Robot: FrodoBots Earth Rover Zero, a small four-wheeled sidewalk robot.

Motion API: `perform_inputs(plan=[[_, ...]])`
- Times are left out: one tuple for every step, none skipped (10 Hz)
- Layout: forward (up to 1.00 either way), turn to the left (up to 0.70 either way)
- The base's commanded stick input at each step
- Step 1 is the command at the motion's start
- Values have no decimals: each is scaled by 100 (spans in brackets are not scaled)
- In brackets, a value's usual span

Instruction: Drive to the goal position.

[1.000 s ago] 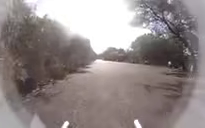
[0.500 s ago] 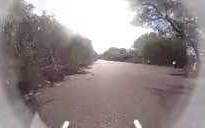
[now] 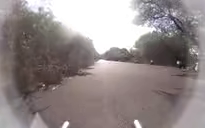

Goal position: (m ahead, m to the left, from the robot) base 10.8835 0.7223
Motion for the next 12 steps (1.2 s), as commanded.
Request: perform_inputs(plan=[[70, 0], [70, 0], [70, 0], [70, 0], [70, 0], [70, 0], [70, 0], [70, 0], [70, 0], [70, -5], [70, -10], [70, -35]])
